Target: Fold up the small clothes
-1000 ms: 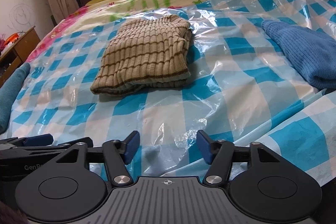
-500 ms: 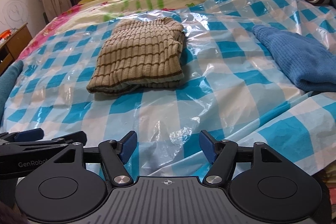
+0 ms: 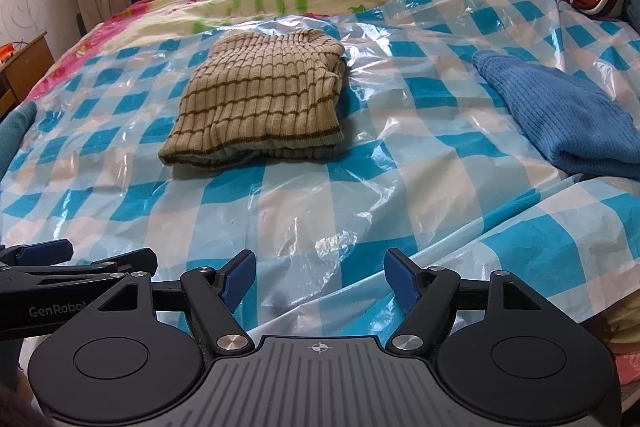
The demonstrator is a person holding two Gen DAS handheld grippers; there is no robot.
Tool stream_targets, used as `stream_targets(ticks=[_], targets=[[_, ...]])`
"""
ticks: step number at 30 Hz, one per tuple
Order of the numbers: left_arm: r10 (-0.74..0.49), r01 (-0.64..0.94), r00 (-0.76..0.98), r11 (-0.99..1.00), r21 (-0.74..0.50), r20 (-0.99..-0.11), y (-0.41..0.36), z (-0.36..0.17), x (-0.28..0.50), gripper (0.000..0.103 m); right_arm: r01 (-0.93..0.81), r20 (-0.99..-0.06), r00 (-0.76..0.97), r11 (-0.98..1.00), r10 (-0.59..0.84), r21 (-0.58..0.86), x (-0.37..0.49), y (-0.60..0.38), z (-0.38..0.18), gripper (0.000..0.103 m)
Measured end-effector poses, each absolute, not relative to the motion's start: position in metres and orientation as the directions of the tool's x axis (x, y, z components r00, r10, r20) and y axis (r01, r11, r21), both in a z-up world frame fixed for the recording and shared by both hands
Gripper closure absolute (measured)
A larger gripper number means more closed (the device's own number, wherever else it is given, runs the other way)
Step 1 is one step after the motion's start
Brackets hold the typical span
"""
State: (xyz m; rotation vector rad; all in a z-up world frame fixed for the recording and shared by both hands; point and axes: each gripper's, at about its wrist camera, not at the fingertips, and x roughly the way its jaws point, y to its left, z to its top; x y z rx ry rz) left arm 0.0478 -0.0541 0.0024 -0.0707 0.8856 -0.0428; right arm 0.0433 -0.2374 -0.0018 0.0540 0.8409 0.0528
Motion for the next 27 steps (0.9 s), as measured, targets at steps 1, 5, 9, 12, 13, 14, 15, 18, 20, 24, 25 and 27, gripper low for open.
stream_targets(ticks=[1,5,9,12,13,14,15,18,20,24,25,27], targets=[[-0.066,0.008,0.632,0.997,-0.078,-0.773,-0.0544,0.0022,0.0477,0.001,-0.025,-0.743,0.665,0.997,0.067,0.067,0.0433,-0.2375,-0.0021,0.030],[-0.064,0.012,0.627,0.997,-0.073,-0.777,-0.0557,0.0008,0.0480,0.001,-0.027,-0.745,0.663,0.997,0.069,0.068,0.0429,-0.2378,-0.0035,0.030],[-0.063,0.015,0.621,0.998,-0.068,-0.781,-0.0573,-0.0005,0.0479,0.001,-0.030,-0.747,0.660,0.997,0.072,0.069,0.0429,-0.2379,-0.0050,0.030],[-0.062,0.016,0.620,0.998,-0.066,-0.782,-0.0577,-0.0007,0.0476,0.001,-0.034,-0.748,0.659,0.997,0.078,0.074,0.0428,-0.2382,-0.0060,0.030],[-0.061,0.015,0.619,0.998,-0.065,-0.783,-0.0577,-0.0008,0.0475,0.001,-0.035,-0.749,0.658,0.997,0.079,0.074,0.0429,-0.2380,-0.0062,0.030],[-0.061,0.015,0.618,0.998,-0.066,-0.783,-0.0573,-0.0009,0.0474,0.001,-0.037,-0.749,0.658,0.996,0.081,0.076,0.0429,-0.2382,-0.0063,0.030],[-0.061,0.014,0.618,0.998,-0.067,-0.784,-0.0571,-0.0008,0.0474,0.001,-0.037,-0.749,0.657,0.996,0.083,0.077,0.0428,-0.2383,-0.0063,0.030],[-0.062,0.014,0.618,0.998,-0.068,-0.784,-0.0568,-0.0008,0.0475,0.001,-0.038,-0.748,0.659,0.996,0.085,0.079,0.0423,-0.2387,-0.0056,0.030],[-0.060,0.014,0.619,0.998,-0.066,-0.783,-0.0567,-0.0006,0.0474,0.001,-0.038,-0.747,0.659,0.996,0.084,0.079,0.0421,-0.2385,-0.0053,0.030],[-0.058,0.010,0.623,0.998,-0.066,-0.780,-0.0561,0.0006,0.0464,0.001,-0.039,-0.750,0.657,0.997,0.080,0.072,0.0415,-0.2374,-0.0052,0.029],[-0.057,0.009,0.623,0.998,-0.066,-0.780,-0.0559,0.0007,0.0464,0.001,-0.041,-0.750,0.657,0.997,0.079,0.070,0.0412,-0.2367,-0.0054,0.029],[-0.053,0.008,0.622,0.998,-0.061,-0.781,-0.0564,0.0007,0.0459,0.001,-0.042,-0.751,0.656,0.997,0.078,0.067,0.0406,-0.2367,-0.0060,0.029]])
